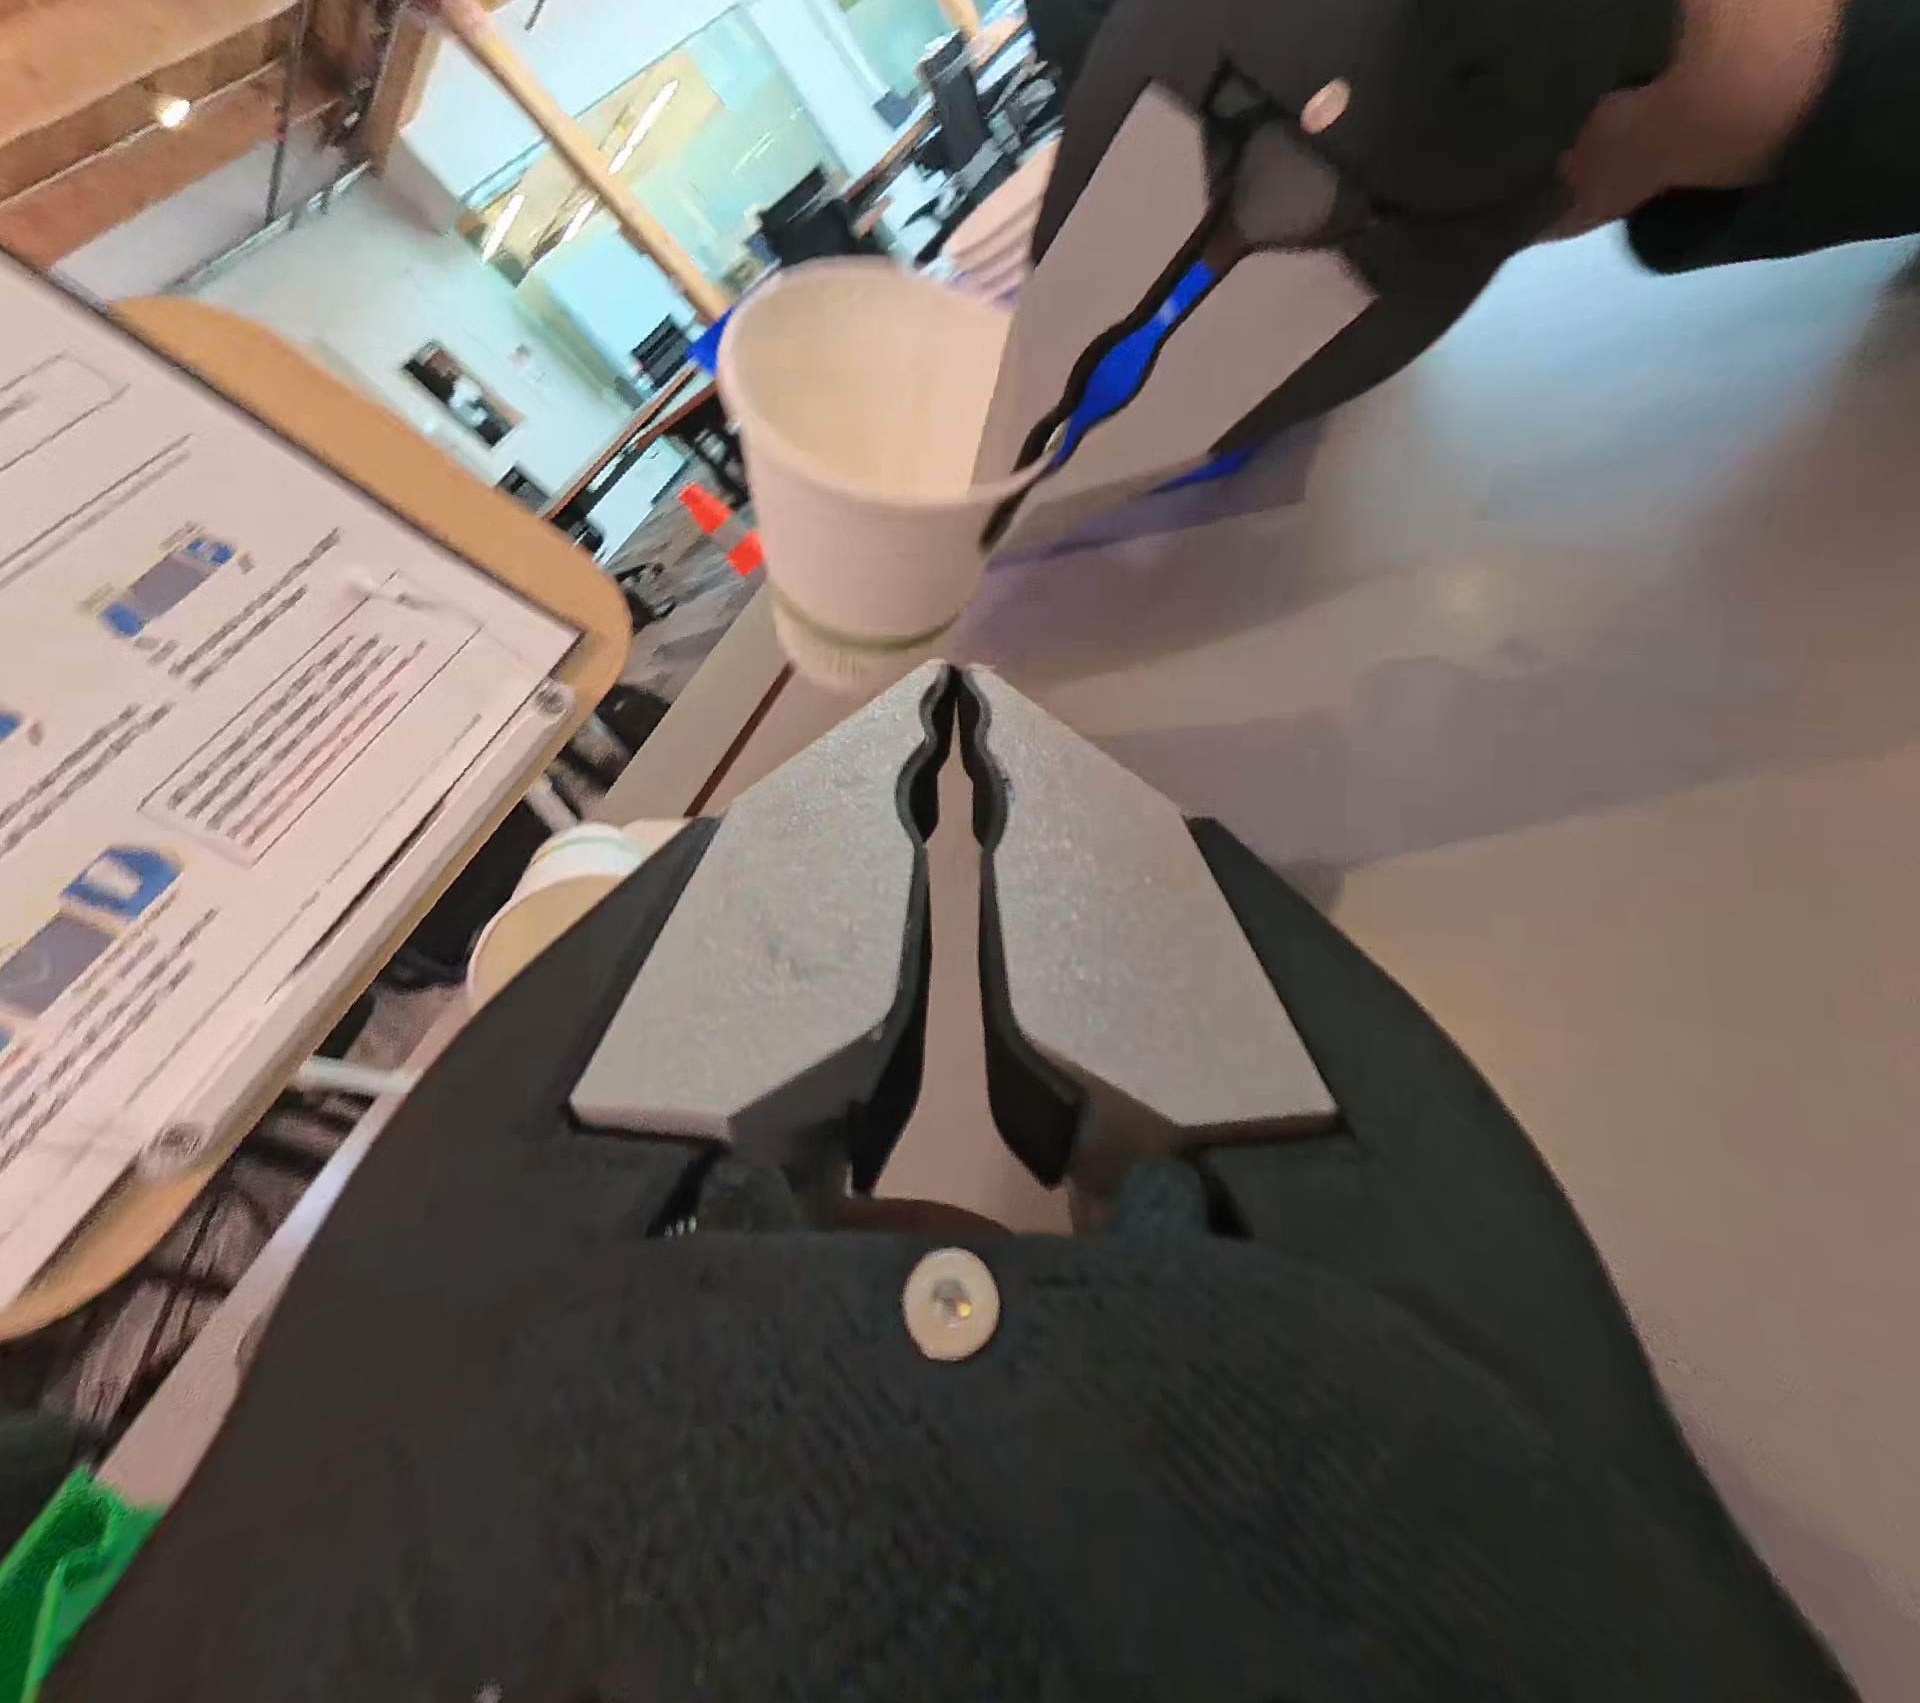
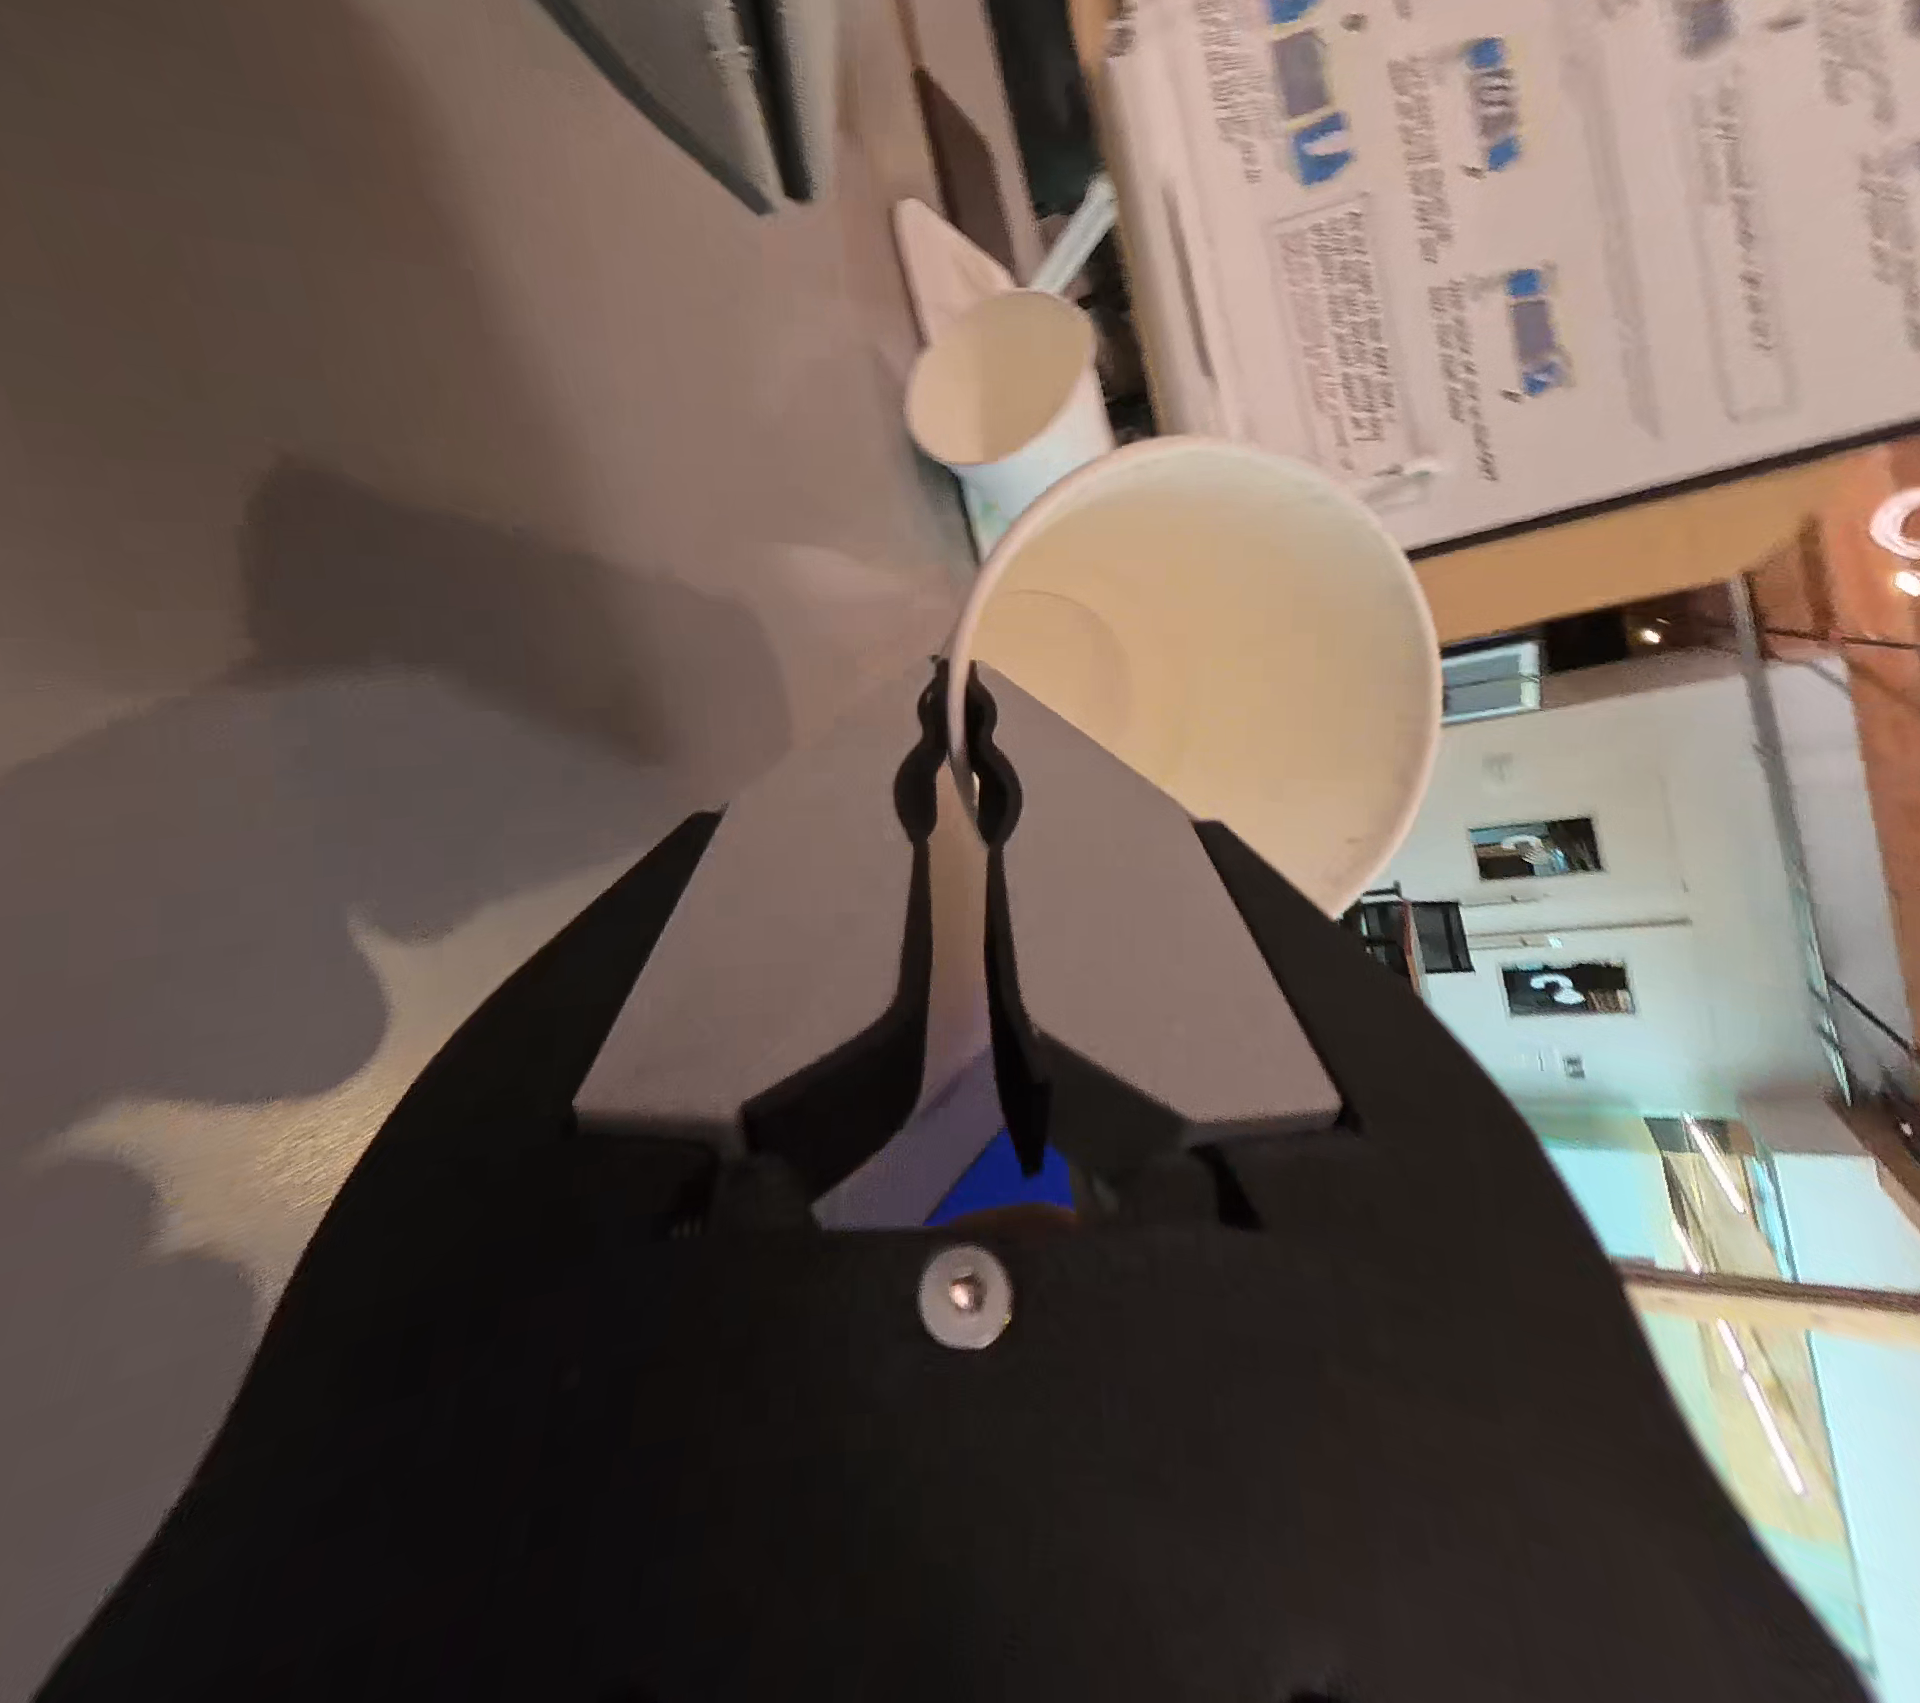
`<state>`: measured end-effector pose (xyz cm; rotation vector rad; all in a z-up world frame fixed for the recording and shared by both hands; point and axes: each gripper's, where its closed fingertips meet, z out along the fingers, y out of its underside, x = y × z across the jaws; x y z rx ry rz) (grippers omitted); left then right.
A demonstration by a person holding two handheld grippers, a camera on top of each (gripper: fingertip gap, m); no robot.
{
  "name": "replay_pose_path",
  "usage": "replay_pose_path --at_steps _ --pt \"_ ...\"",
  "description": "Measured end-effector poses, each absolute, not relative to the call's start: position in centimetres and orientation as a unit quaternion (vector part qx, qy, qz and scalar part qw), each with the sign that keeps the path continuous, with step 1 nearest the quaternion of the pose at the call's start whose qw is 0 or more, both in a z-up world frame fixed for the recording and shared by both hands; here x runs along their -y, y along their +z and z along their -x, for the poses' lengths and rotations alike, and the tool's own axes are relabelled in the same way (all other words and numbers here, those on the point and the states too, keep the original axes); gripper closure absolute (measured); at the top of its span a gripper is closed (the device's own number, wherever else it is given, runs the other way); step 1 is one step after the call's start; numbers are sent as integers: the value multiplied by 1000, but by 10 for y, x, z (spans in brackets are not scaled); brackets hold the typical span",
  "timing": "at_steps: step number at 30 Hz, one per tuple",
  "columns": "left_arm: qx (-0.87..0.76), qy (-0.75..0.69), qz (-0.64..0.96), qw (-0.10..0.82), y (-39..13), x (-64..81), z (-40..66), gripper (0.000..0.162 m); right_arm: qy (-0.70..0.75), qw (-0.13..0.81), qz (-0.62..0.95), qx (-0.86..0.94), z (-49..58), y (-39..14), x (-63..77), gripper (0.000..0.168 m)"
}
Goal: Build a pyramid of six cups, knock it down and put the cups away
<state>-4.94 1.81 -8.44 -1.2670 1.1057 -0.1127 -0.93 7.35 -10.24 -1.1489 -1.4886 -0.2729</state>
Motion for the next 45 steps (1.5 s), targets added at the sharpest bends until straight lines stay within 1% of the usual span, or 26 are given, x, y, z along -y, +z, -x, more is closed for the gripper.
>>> replay_pose_path --at_steps 3,7,10,14,17,22,26,30,32,36,41,45 --pt "-448 -6 611 652 -94 -43 69 162 -138 644 491 569 -6 -69 -87 168" --pt "-410 88 683 598 -123 -74 100 162 -178 748 479 424 -57 1 -92 168" --pt "-399 116 706 574 -135 -82 110 162 -188 780 498 329 -113 34 -100 168" --pt "-395 143 714 560 -140 -85 116 162 -162 805 518 240 -182 52 -113 168" --pt "-392 155 718 553 -142 -87 119 162 -120 796 558 203 -212 48 -126 168" --pt "-390 157 720 551 -142 -87 121 162 -52 740 643 189 -219 23 -148 168" --pt "-401 167 717 545 -146 -87 120 162 -18 735 655 174 -218 19 -149 168" --pt "-399 174 717 545 -145 -87 121 162 -51 710 680 177 -220 8 -157 168" --pt "-388 172 724 545 -144 -89 125 162 -42 698 691 182 -215 3 -159 168" --pt "-350 173 745 540 -144 -94 140 162 -69 687 698 190 -216 13 -162 168" --pt "-345 172 751 536 -147 -96 144 162 -16 600 768 224 -211 7 -174 168" --pt "-353 184 747 532 -149 -96 142 162 -5 543 800 256 -208 -5 -178 168"
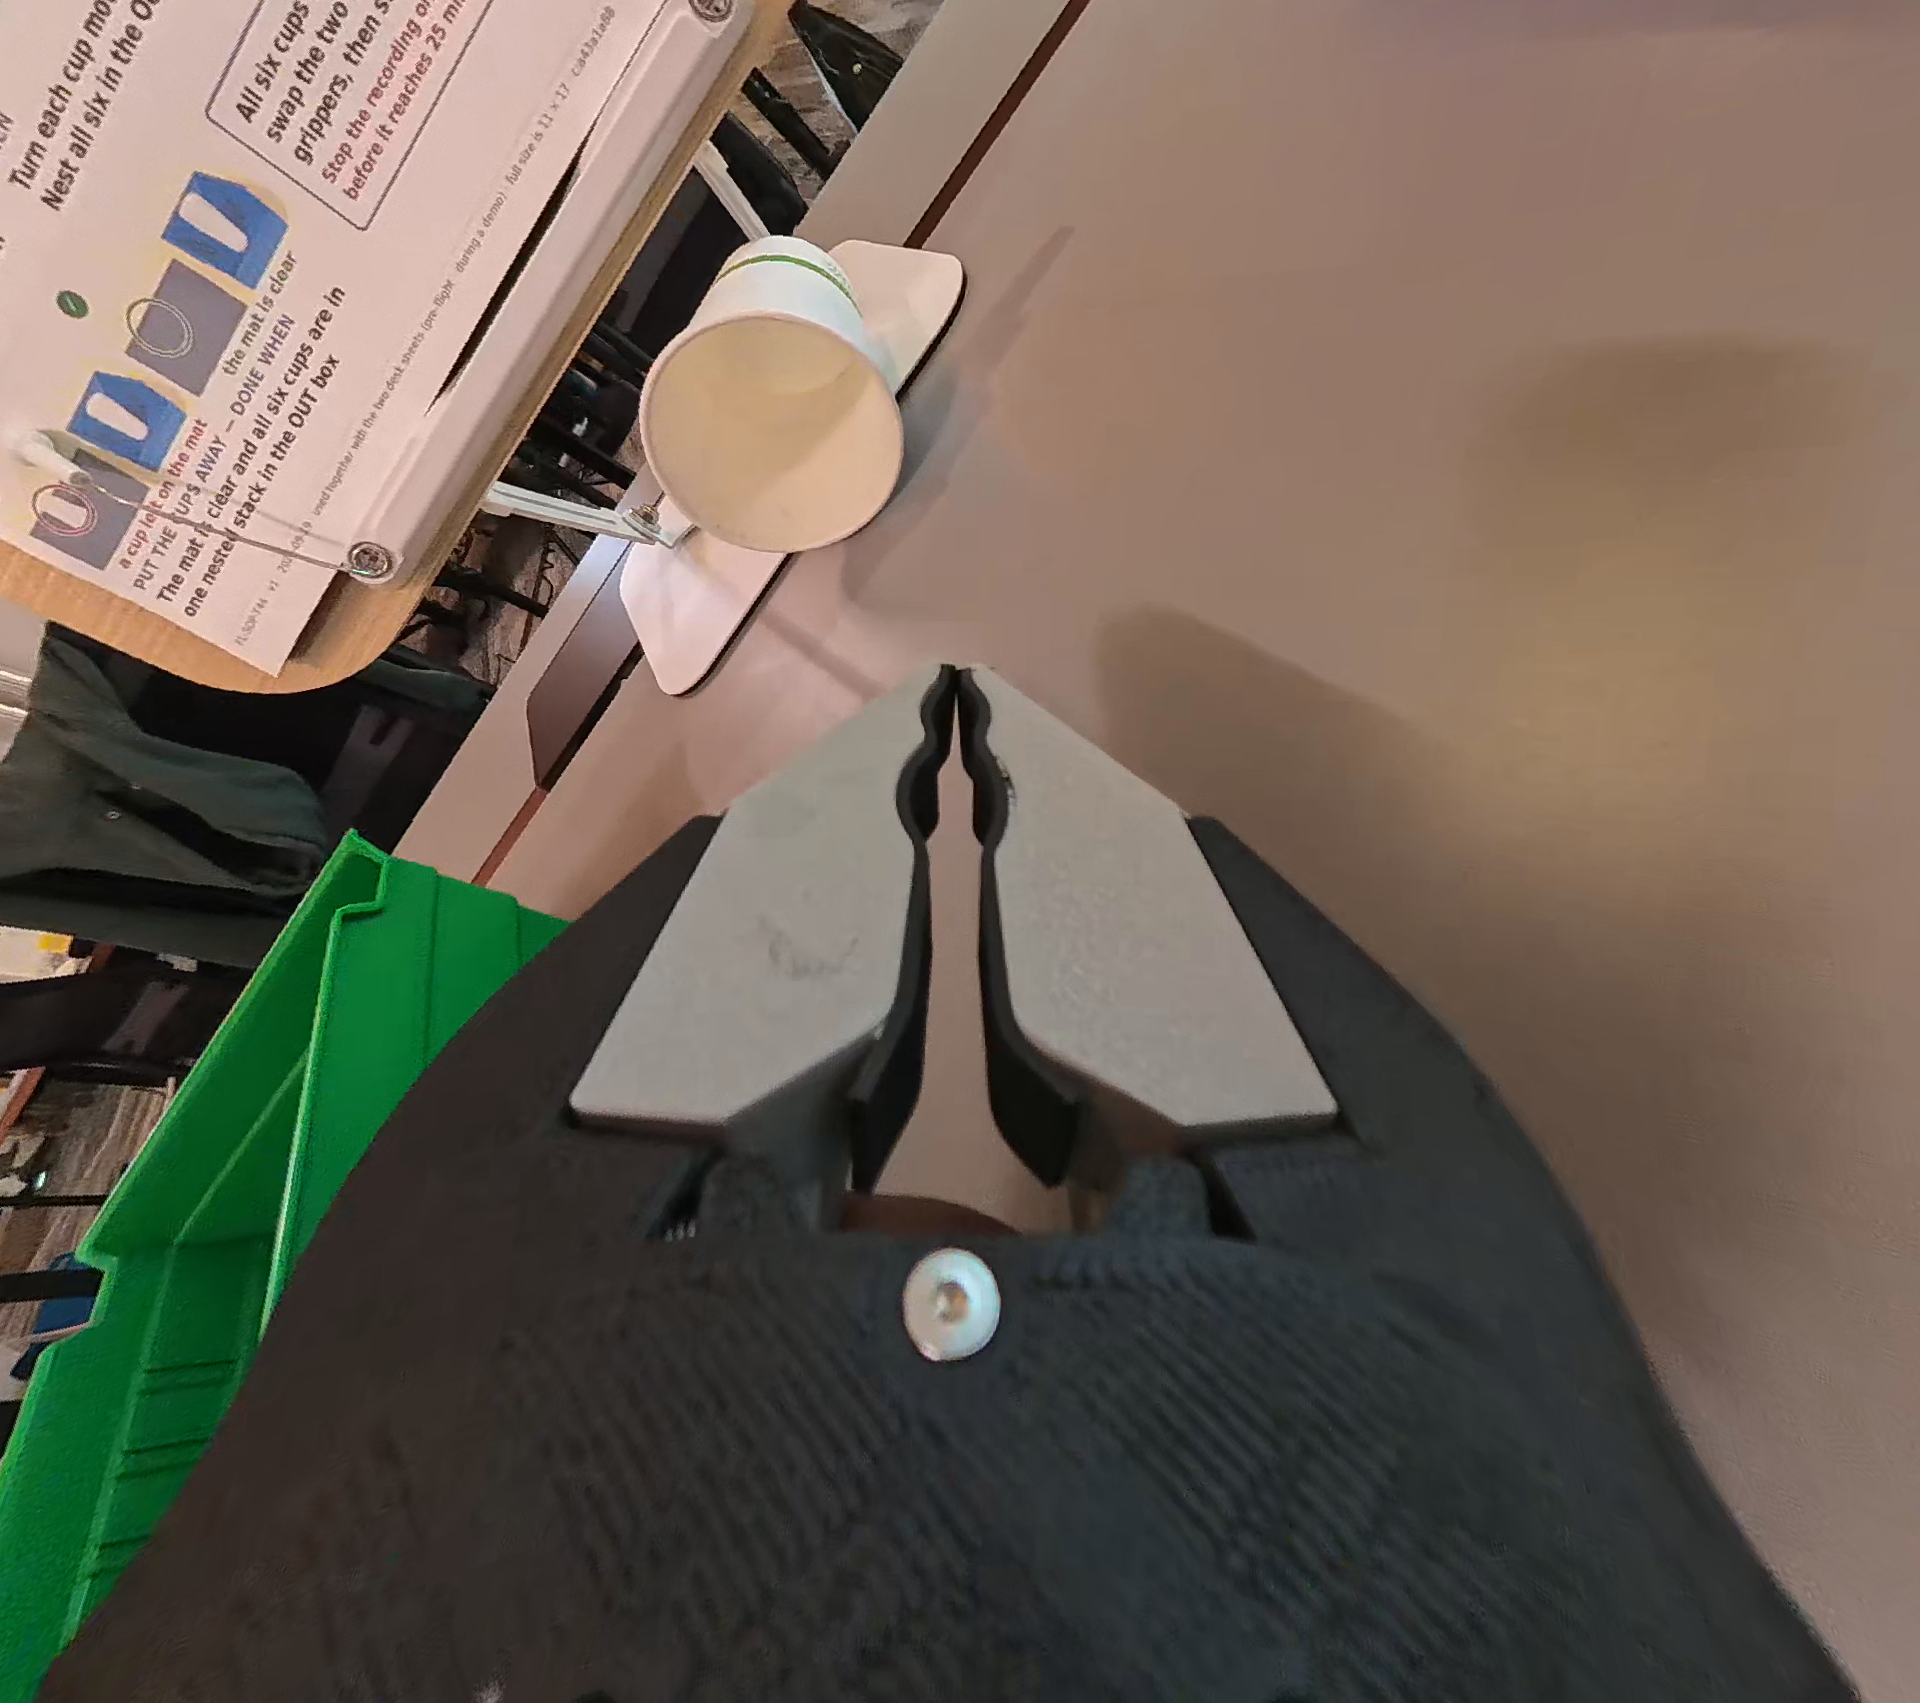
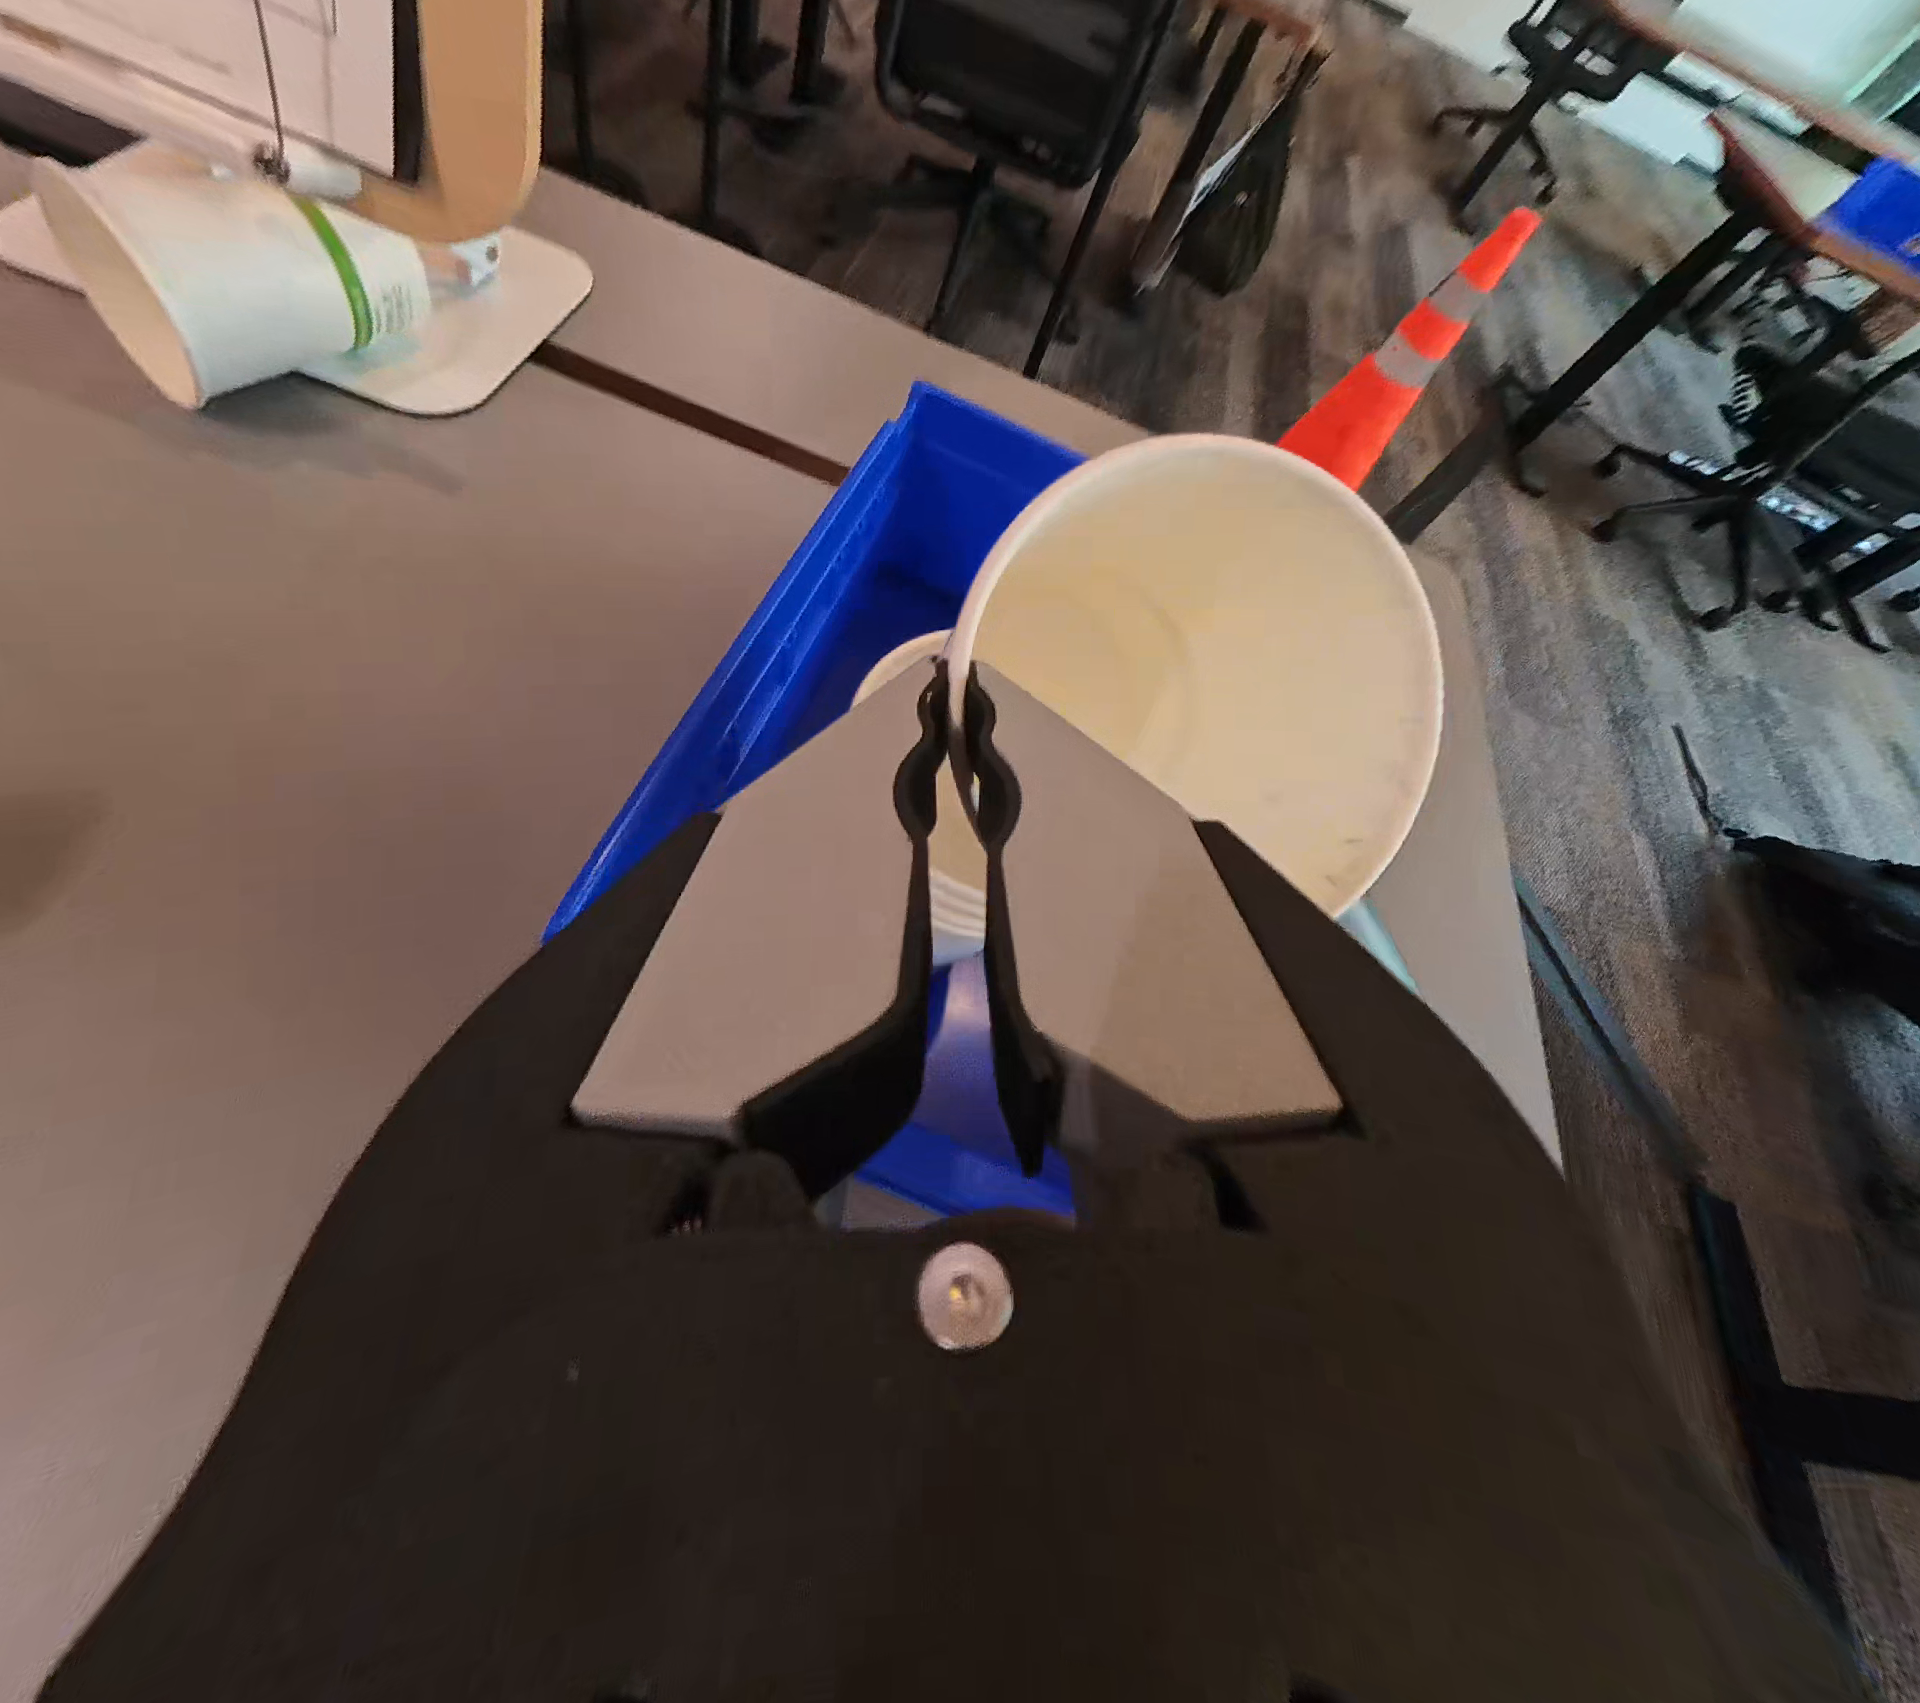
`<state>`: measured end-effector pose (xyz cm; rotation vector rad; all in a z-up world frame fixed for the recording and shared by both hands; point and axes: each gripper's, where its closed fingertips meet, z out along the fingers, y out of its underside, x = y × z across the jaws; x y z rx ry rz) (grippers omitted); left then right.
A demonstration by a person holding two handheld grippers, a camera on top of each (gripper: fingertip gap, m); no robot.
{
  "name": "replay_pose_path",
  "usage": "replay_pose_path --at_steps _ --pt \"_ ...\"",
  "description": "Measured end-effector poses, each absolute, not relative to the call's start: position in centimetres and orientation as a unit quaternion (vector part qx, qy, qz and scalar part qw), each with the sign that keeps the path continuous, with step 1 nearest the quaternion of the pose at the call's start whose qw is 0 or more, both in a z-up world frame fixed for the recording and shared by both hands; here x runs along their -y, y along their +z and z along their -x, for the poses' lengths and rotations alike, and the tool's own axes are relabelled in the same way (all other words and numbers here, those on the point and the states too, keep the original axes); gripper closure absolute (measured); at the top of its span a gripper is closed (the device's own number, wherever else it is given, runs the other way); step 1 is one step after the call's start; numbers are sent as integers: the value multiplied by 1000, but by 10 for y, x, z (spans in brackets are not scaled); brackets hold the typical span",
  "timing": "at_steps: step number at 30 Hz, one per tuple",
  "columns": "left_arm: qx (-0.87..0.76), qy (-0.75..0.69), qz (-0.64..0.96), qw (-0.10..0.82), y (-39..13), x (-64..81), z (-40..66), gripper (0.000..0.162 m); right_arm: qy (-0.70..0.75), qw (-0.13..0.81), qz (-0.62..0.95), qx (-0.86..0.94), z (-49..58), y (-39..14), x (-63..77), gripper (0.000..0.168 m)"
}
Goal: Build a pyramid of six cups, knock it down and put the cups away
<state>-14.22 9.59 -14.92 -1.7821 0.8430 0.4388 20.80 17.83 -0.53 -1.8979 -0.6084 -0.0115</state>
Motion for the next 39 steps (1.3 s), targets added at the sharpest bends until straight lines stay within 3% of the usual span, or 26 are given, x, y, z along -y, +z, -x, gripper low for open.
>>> replay_pose_path --at_steps 4,6,7,14,21,25,29,39 --pt "-346 178 753 531 -150 -96 144 162 -12 492 825 277 -206 -19 -186 164" --pt "-341 174 759 526 -152 -96 146 162 -37 485 830 273 -210 -20 -192 127" --pt "-339 174 761 525 -153 -97 148 162 -46 496 824 270 -211 -16 -193 120" --pt "-292 108 797 518 -161 -99 149 160 66 650 676 341 -120 12 -139 142" --pt "-222 -29 831 509 -169 -100 134 122 165 602 663 413 -9 -75 -110 148" --pt "-203 -70 823 526 -161 -99 127 119 58 634 628 447 -3 -88 -109 155" --pt "-170 -162 815 530 -153 -99 113 116 86 606 645 457 5 -106 -102 155" --pt "-35 -225 806 546 -145 -155 116 116 79 613 632 467 11 -101 -98 155"
